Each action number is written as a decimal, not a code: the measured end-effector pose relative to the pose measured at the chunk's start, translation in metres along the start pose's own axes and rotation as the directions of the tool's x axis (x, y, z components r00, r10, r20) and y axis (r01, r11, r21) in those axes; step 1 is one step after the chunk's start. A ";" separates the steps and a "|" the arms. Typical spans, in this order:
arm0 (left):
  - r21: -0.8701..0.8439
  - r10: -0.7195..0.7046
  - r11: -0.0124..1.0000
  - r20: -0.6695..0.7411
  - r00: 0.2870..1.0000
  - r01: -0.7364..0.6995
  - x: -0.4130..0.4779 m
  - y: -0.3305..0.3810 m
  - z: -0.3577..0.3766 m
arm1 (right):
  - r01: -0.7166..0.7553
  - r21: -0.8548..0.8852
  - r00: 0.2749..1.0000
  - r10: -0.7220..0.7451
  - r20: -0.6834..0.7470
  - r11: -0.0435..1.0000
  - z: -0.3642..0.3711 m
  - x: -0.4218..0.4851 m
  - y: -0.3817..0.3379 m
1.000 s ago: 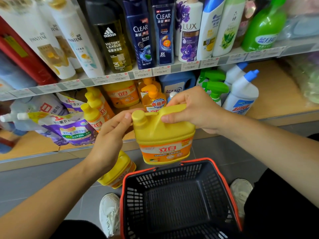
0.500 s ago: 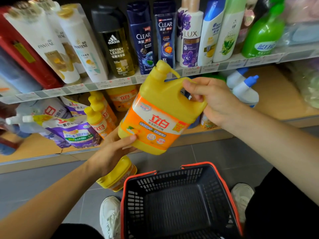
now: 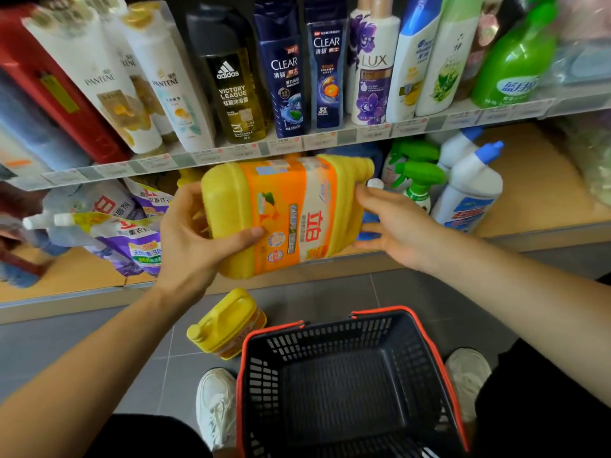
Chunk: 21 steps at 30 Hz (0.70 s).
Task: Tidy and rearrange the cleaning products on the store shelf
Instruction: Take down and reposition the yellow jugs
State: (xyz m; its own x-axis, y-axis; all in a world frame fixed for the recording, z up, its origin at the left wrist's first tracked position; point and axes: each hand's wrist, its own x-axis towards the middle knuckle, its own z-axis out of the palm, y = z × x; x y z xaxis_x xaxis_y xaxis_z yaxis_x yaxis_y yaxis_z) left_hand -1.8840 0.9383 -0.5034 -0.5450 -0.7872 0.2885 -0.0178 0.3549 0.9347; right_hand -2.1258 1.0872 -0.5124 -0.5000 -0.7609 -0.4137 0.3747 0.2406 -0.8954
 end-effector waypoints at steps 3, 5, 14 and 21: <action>0.246 0.127 0.959 0.064 0.990 -0.139 0.002 0.010 0.000 | -0.009 -0.206 0.999 0.000 -0.044 0.979 0.008 -0.002 0.013; 0.321 0.164 0.927 0.122 0.979 -0.196 0.002 0.014 0.003 | 0.053 -0.340 0.998 -0.065 -0.025 0.939 0.013 -0.004 0.020; 0.405 0.146 0.864 0.365 0.920 -0.298 -0.005 0.026 0.010 | 0.586 -0.467 0.798 -0.370 0.476 0.663 0.027 -0.010 0.033; 0.374 0.126 0.863 0.493 0.861 -0.341 -0.008 0.016 0.008 | 0.546 -0.450 0.828 -0.373 0.419 0.706 0.028 -0.016 0.041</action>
State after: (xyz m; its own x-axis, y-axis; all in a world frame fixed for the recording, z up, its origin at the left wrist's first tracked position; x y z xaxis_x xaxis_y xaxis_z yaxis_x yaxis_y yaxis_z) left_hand -1.8869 0.9548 -0.4922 -0.8846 -0.3842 0.2643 -0.1429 0.7628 0.6306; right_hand -2.0806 1.0922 -0.5384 -0.2265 -0.9721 0.0606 -0.3598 0.0257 -0.9327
